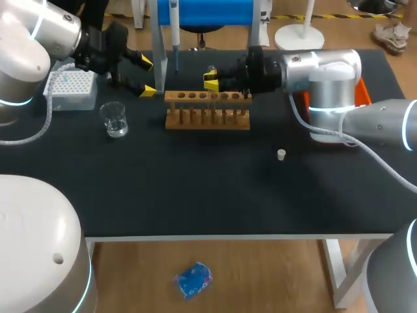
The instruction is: Invert the test tube, pick up the pipette, mount the tip to pipette, aspirate from beaker and dispense into the tube, eject the tip, return the pipette, and cap with the stopper.
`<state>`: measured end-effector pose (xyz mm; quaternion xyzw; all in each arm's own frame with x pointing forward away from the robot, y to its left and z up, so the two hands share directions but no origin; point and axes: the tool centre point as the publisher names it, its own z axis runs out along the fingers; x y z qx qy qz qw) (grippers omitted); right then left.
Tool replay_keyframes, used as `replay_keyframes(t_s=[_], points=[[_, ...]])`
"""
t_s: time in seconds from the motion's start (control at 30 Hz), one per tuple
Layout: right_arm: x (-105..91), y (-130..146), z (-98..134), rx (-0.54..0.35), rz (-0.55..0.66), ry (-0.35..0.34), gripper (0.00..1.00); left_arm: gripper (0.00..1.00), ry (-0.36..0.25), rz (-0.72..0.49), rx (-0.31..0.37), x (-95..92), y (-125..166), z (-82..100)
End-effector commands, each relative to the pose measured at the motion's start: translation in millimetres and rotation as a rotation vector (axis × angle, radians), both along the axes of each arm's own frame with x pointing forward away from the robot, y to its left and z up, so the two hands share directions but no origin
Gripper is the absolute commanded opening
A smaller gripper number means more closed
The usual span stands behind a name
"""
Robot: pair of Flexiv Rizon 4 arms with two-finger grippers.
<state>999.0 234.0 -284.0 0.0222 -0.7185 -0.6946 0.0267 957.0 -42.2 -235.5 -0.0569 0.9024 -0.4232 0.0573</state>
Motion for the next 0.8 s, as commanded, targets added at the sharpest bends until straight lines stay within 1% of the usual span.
replay_keyframes(t_s=[0.03, 0.23, 0.6, 0.8], points=[[-1.5, -2, 3, 0.005, -0.007, 0.000, 0.00, 1.00, 0.004, -0.003, 0.003, 0.5, 1, 1.1], [-0.9, -3, 8, 0.005, -0.007, -0.004, 0.00, 1.00, 0.004, -0.003, 0.003, 0.5, 1, 1.1], [-5.4, -4, 17, 0.012, -0.003, -0.016, 0.00, 1.00, 0.004, -0.003, 0.003, 0.5, 1, 1.1], [-3.1, -5, 25, 0.015, 0.003, -0.038, 0.00, 1.00, 0.004, -0.003, 0.003, 0.5, 1, 1.1]])
